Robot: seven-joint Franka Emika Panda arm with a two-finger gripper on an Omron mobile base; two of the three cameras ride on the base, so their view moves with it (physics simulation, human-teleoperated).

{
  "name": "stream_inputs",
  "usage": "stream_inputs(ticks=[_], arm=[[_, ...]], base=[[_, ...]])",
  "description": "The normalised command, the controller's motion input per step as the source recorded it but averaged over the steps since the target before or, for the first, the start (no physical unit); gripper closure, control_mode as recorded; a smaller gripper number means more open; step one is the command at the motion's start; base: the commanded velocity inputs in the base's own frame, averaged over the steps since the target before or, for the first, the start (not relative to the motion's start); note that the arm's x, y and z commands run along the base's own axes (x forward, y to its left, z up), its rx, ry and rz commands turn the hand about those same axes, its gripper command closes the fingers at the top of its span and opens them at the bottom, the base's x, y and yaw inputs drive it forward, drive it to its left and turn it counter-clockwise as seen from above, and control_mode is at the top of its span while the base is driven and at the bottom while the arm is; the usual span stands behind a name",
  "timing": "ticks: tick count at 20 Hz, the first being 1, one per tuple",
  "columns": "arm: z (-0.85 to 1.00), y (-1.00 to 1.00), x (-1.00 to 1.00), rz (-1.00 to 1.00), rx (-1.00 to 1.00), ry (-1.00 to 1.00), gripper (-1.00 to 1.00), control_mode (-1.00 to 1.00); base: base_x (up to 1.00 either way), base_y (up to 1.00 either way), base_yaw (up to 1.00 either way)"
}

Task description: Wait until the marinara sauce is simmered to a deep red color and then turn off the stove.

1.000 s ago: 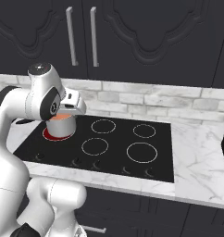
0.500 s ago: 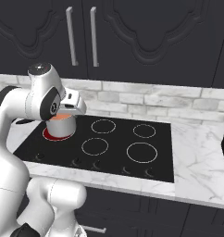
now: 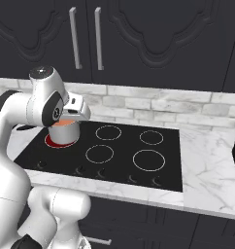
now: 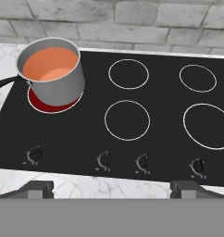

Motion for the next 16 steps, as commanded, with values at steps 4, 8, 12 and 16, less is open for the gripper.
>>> stream_inputs(ticks=[4,8,12,16], arm=[[0.00,0.00,0.00,0.00,0.00,0.00,-1.00,-1.00],[0.00,0.00,0.00,0.00,0.00,0.00,-1.00,-1.00],[0.00,0.00,0.00,0.00,0.00,0.00,-1.00,-1.00],[0.00,0.00,0.00,0.00,0.00,0.00,-1.00,-1.00]], base=[[0.00,0.00,0.00],[0.00,0.00,0.00],[0.00,0.00,0.00],[0.00,0.00,0.00]])
